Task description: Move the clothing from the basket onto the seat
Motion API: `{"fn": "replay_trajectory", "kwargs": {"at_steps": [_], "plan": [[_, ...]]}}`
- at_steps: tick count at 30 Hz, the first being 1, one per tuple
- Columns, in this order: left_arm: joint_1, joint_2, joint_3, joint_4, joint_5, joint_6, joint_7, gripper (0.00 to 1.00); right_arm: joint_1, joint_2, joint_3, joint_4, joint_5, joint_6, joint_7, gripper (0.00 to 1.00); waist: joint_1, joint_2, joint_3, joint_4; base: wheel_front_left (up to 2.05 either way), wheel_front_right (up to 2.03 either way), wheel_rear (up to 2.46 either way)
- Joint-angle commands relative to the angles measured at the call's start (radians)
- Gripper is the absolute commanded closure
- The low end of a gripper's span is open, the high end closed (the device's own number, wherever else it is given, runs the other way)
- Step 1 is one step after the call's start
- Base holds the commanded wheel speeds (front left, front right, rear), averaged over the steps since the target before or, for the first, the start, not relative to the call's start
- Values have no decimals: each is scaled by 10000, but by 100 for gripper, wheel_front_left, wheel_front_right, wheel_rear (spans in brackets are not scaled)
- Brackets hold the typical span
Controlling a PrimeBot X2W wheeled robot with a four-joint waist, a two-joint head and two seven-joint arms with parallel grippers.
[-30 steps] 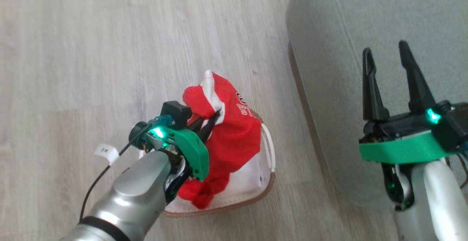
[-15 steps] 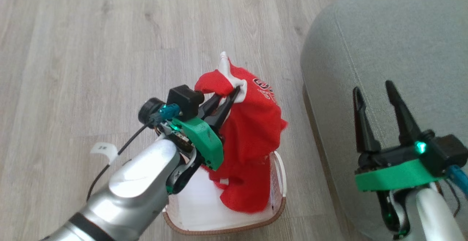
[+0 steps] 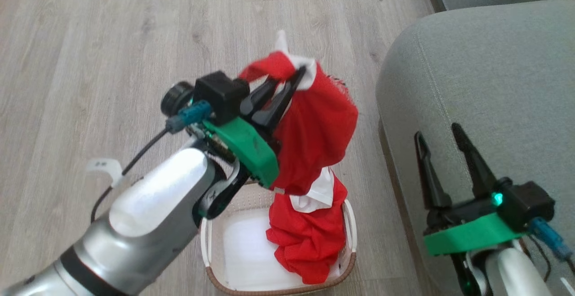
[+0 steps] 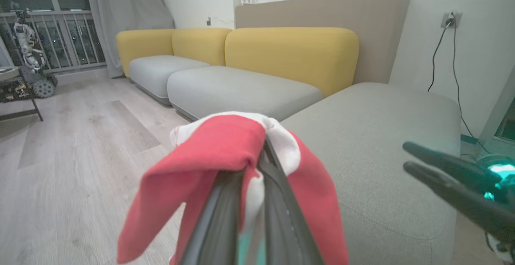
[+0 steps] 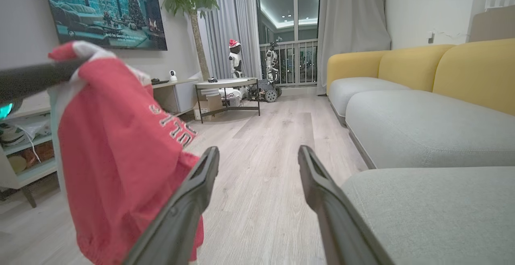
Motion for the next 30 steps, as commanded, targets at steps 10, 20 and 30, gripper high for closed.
{"fn": "replay_trajectory", "kwargs": {"at_steps": [10, 20, 30], "plan": [[-805, 292, 621, -742, 46, 281, 164, 100, -53, -311, 656, -205, 224, -2, -63, 0, 1, -1, -176, -78, 0, 0, 0], [-747, 213, 526, -787, -43, 270, 167, 100, -553, -705, 1988, -42, 814, -2, -63, 0, 1, -1, -200, 20, 0, 0, 0], [-821, -107, 217, -743, -98, 61, 195, 100, -2044, -910, 3266, 1018, 1401, -2, -41, 0, 1, -1, -76, 375, 0, 0, 0]]}}
